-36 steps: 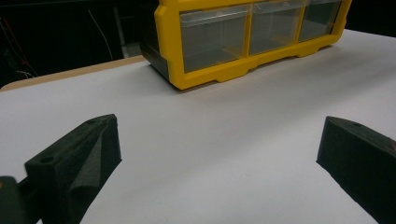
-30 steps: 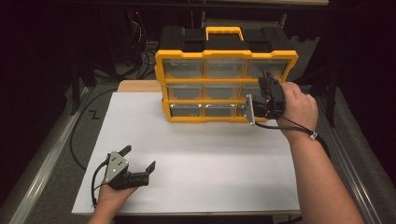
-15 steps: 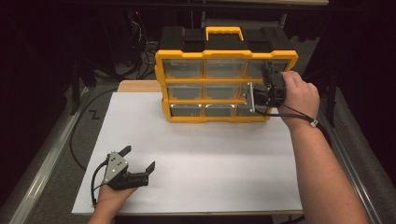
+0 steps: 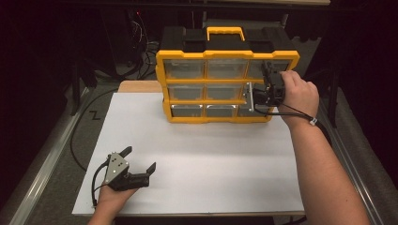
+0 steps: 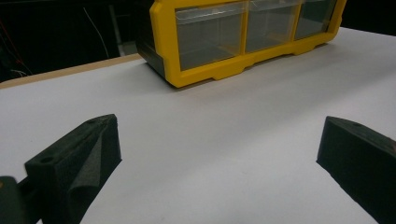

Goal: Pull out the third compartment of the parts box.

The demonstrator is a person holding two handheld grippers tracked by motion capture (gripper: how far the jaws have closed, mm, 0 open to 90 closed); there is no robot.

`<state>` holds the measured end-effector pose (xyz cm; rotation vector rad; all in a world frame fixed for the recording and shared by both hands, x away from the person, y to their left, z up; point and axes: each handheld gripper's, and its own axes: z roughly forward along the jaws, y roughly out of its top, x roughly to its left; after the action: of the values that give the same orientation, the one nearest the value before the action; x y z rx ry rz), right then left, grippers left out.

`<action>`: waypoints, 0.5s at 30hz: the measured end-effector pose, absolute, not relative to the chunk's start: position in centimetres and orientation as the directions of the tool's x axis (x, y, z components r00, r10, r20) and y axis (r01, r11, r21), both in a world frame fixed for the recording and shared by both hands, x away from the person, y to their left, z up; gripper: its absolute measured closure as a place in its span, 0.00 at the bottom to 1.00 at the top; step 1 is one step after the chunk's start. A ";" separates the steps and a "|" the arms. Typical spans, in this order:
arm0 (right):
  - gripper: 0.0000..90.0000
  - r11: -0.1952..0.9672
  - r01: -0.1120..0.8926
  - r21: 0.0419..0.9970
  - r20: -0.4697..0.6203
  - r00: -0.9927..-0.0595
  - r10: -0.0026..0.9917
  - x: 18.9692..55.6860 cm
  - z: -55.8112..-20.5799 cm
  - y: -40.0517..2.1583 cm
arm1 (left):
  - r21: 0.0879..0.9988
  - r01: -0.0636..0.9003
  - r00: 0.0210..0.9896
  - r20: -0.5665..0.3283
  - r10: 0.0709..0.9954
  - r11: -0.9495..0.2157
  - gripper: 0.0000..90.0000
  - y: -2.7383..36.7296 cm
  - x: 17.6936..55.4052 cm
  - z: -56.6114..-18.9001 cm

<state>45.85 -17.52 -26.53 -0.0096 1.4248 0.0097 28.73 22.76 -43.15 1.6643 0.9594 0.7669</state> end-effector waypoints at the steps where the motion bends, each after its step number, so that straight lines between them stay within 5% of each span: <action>1: 0.88 1.000 -0.006 -0.001 -0.989 0.146 -0.001 45.9 -26.5 -17.6 | 0.962 0.225 0.478 0.032 0.878 -0.157 0.01 22.8 28.7 -43.1; 15: 0.93 1.000 0.006 0.007 -0.982 0.187 0.006 46.2 -26.8 -17.6 | 0.962 0.226 0.479 0.027 0.878 -0.152 0.01 22.8 28.7 -43.1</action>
<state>46.19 -17.58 -26.85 0.0106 1.3826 -0.0004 28.67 22.79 -43.13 1.6575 0.9616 0.7630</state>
